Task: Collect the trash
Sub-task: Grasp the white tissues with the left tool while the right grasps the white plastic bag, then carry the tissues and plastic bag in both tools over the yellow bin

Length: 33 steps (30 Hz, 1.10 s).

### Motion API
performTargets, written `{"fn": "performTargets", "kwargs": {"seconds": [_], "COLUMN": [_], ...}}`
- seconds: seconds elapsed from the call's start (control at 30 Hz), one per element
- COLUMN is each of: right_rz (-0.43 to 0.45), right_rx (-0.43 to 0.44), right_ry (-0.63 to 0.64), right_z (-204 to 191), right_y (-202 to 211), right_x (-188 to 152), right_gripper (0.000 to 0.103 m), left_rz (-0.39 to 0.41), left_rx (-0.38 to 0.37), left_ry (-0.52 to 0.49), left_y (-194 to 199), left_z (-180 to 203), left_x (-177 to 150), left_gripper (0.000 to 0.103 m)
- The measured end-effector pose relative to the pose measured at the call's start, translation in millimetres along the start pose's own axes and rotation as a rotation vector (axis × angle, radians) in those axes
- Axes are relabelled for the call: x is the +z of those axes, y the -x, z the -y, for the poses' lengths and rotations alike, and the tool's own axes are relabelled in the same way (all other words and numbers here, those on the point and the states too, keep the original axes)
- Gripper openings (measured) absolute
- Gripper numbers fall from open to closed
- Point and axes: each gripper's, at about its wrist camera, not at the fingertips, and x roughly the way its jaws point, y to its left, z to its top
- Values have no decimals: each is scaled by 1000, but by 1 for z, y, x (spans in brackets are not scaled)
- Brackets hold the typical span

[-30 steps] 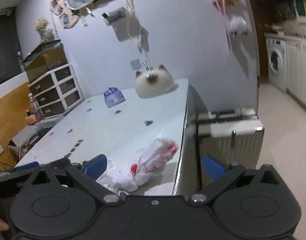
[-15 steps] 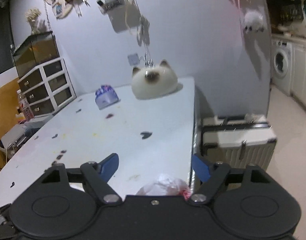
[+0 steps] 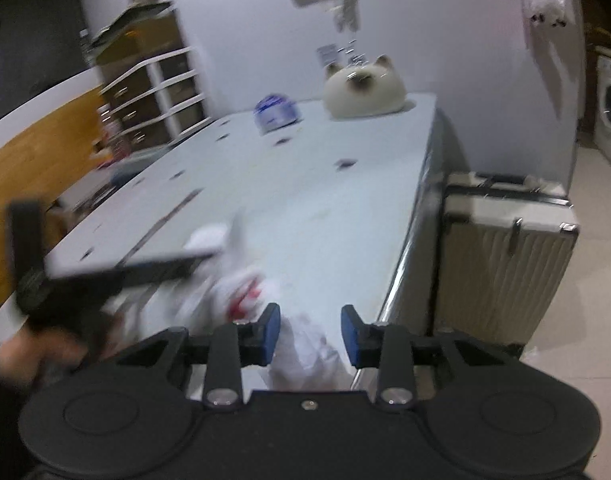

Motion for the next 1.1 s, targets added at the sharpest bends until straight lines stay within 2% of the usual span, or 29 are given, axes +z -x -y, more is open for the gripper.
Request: {"fn": "performTargets", "kwargs": {"seconds": [0.17,0.2,0.27,0.3,0.37,0.43,0.5,0.6,0.73,0.87,1.1], "right_rz": [-5,5,32,38,33,21,10,-28,-51,-35,68], "right_rx": [52,50,23,5,-20,-30,-36,-41,-36,-63,-136], "right_ry": [66,72,87,95,99,90,97,117,125,116,57], "right_z": [-20,-22,-25,-25,-25,-23,-23,-26,-30,-34,-33], "right_y": [23,25,22,19,8,-5,-16,-30,-31,-20,15], "right_x": [-21,-21,-17,-15,-10,-5,-2,-2,-10,-16,-14], "right_gripper": [38,42,61,63,64,64,65,63,40,37,37], "left_rz": [-7,-8,-10,-12,-14,-18,-25,-30,-25,-26,1], "left_rx": [-19,-22,-29,-31,-42,-59,-77,-84,-53,-38,-19], "left_ry": [-24,-35,-53,-63,-72,-67,-46,-2,33,51,26], "left_y": [-1,-1,-1,-1,-1,-1,0,2,10,24,63], "left_z": [3,5,8,9,10,9,6,-2,-9,-11,-2], "left_x": [-2,-2,-3,-4,-4,-4,-4,-2,-2,-8,-18], "left_gripper": [65,60,55,51,43,30,25,22,20,19,19]}}
